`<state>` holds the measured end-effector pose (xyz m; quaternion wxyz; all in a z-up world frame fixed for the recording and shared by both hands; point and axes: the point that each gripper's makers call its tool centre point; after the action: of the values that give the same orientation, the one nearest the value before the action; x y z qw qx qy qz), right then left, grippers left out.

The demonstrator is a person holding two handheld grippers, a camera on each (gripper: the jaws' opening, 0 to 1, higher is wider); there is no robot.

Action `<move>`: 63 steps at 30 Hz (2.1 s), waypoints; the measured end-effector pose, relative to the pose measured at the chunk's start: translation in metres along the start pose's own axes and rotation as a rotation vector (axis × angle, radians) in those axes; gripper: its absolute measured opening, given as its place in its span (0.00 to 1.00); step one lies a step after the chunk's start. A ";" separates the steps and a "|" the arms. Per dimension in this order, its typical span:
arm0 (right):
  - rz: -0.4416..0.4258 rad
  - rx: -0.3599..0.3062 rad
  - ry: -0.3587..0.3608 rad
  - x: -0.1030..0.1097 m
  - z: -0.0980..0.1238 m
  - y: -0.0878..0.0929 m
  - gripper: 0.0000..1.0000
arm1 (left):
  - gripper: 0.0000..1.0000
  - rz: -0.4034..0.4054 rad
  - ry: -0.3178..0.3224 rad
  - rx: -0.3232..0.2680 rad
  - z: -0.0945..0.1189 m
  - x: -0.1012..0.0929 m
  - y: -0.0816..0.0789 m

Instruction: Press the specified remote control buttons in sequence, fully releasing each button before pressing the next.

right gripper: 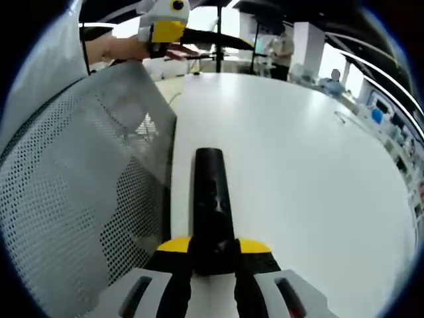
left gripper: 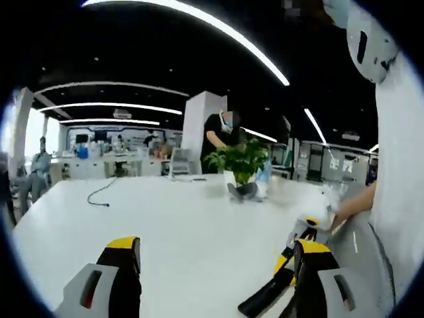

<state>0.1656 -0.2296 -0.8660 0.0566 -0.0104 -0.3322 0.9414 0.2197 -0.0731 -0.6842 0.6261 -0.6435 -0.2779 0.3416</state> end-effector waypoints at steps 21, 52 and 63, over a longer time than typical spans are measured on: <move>0.019 -0.010 -0.001 -0.001 -0.002 -0.001 0.21 | 0.99 -0.131 -0.166 -0.037 0.007 0.001 -0.007; 0.034 -0.003 -0.008 -0.057 -0.007 -0.011 0.21 | 0.94 -0.022 -0.220 -0.095 0.022 0.018 -0.011; 0.004 -0.026 0.008 -0.099 -0.002 -0.010 0.21 | 0.94 -0.005 -0.219 -0.076 0.023 0.018 -0.006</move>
<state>0.2649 -0.2313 -0.8632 0.0560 -0.0157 -0.3440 0.9371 0.2133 -0.0443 -0.6793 0.5680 -0.6248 -0.3589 0.3977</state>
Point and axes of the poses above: the point that each gripper's makers call its tool centre point, and the gripper's own axes: z roughly backward along the fingers, x roughly to its left, y roughly out of its underside, and after that the axes turned 2 degrees about -z, right-handed
